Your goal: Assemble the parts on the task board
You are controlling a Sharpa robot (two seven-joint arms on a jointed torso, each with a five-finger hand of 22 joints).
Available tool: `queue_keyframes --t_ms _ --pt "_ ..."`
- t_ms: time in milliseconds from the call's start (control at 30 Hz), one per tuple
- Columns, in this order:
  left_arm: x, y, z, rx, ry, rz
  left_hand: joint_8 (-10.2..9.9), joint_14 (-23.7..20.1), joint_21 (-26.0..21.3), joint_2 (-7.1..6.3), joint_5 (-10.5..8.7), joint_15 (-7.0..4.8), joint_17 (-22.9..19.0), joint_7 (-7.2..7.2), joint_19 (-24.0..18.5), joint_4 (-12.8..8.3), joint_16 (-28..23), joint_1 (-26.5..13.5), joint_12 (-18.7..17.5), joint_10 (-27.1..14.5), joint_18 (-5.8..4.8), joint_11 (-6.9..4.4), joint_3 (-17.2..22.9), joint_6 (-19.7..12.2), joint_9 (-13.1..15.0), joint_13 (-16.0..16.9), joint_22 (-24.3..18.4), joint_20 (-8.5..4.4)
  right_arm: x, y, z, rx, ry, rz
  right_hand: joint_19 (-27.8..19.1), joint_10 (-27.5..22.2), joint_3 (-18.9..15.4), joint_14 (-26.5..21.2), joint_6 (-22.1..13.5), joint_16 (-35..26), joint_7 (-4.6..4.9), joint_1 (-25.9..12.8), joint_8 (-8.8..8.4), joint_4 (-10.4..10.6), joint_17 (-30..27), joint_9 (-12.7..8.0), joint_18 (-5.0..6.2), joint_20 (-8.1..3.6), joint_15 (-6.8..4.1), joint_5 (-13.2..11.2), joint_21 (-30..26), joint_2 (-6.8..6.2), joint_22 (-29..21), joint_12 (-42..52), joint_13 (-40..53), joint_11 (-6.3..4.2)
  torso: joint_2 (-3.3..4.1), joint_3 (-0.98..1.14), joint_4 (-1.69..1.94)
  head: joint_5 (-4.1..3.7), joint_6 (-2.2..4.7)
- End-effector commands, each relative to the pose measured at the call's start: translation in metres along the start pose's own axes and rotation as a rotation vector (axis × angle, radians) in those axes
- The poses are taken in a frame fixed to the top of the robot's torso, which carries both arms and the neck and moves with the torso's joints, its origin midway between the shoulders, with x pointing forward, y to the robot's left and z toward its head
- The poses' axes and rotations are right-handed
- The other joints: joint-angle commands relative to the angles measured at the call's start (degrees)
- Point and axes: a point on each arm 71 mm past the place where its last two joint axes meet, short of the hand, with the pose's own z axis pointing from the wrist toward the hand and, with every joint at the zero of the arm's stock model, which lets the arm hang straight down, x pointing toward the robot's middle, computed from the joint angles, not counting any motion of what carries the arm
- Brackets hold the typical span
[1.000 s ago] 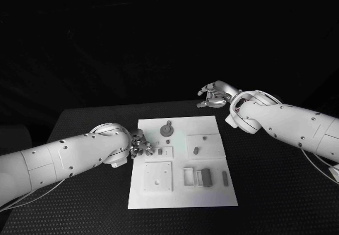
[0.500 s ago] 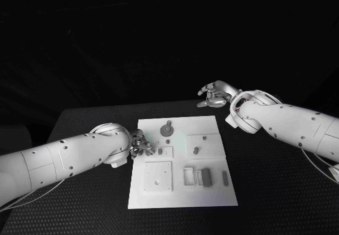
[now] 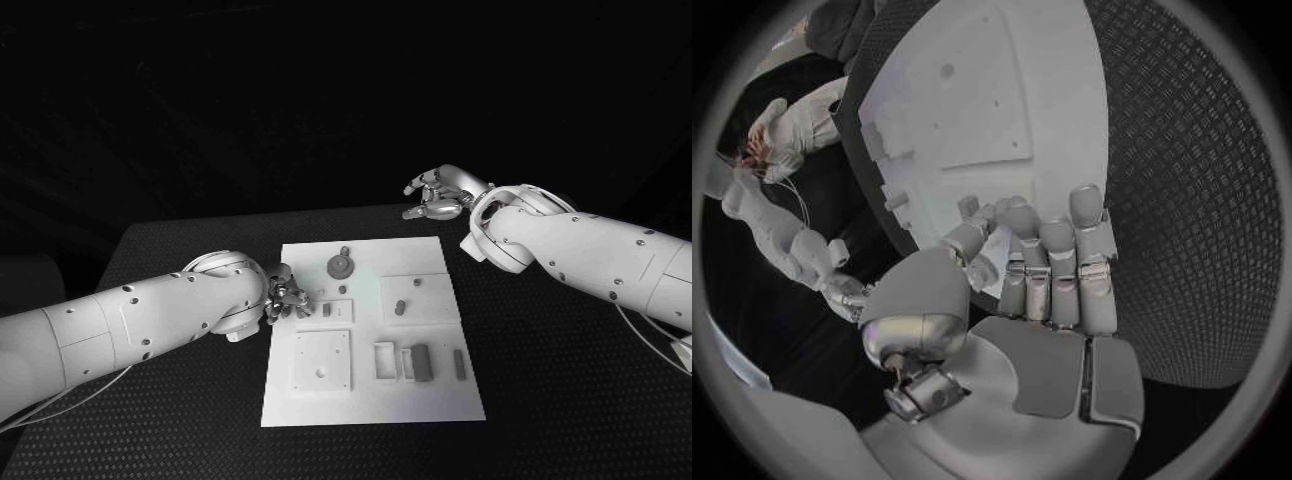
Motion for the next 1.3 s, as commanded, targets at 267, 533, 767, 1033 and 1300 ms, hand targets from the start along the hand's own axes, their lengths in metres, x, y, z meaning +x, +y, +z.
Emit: queue_keyframes --t_ms 267,533,767,1033,1300 --pt "0.0087 0.0073 0.0042 -0.049 0.036 0.072 0.9 0.0 0.6 3.28 0.39 -0.27 -0.1 -0.15 0.3 -1.2 0.5 2.4 0.5 0.4 0.5 -0.27 0.2 0.8 0.6 0.1 1.3 -0.33 0.0012 0.0013 0.0002 -0.012 0.011 0.0 0.0 -7.9 -0.1 -0.1 0.5 0.4 0.85 0.0 0.4 -0.1 -0.1 -0.1 0.9 0.34 -0.22 0.2 -0.2 0.17 0.1 0.3 -0.1 0.18 0.0 0.01 0.01 -0.09 -0.12" --pt "0.0106 0.0065 0.0049 -0.056 0.064 0.093 1.3 0.1 0.7 3.42 0.4 -0.28 0.0 -0.28 0.4 -1.3 0.7 2.5 0.7 0.5 0.51 -0.4 0.1 1.0 0.8 0.2 1.3 -0.37 0.0014 0.0013 0.0002 -0.012 0.013 0.0 0.0 -7.9 -0.1 -0.1 0.5 0.4 0.85 0.0 0.41 -0.1 -0.1 -0.1 0.9 0.34 -0.22 0.2 -0.2 0.17 0.1 0.4 -0.1 0.18 0.0 0.04 0.02 -0.1 -0.21" --pt "0.0119 0.0029 0.0052 -0.055 0.07 0.103 1.5 0.2 0.8 3.41 0.41 -0.27 0.0 -0.34 0.4 -1.4 0.7 2.6 0.7 0.5 0.52 -0.46 0.1 1.1 0.9 0.2 1.3 -0.39 0.0015 0.0015 0.0004 -0.012 0.013 0.0 0.0 -8.0 -0.1 -0.1 0.5 0.4 0.85 0.0 0.43 -0.1 -0.1 -0.1 0.9 0.34 -0.22 0.2 -0.2 0.18 0.1 0.4 -0.2 0.18 0.0 0.05 0.02 -0.05 -0.23" --pt "0.0133 -0.0002 0.0055 -0.048 0.08 0.111 1.9 0.1 0.9 0.09 0.39 -0.22 -0.1 -0.36 0.3 0.6 0.7 -0.8 0.7 0.5 0.44 -0.47 -2.0 0.8 1.0 0.1 1.2 -0.34 0.0016 0.0017 0.0004 -0.012 0.013 0.0 0.0 -8.0 -0.1 -0.1 0.5 0.4 0.85 0.0 0.44 -0.2 -0.2 -0.2 0.9 0.34 -0.22 0.2 -0.2 0.15 0.1 0.4 -0.2 0.18 -0.01 0.09 -0.01 -0.08 -0.29" --pt "0.0131 -0.0021 0.0061 -0.045 0.073 0.108 2.0 0.1 0.8 -2.24 0.36 -0.34 -0.2 -0.37 0.2 3.2 0.8 -4.7 0.7 0.5 0.58 -0.5 -3.6 0.5 0.8 0.1 1.1 -0.45 0.0017 0.0017 0.0005 -0.012 0.013 0.0 0.0 -8.0 -0.1 -0.1 0.4 0.4 0.85 0.0 0.44 -0.2 -0.2 -0.2 0.9 0.35 -0.21 0.2 -0.2 0.14 0.1 0.4 -0.2 0.19 0.01 0.08 -0.03 -0.1 -0.33"
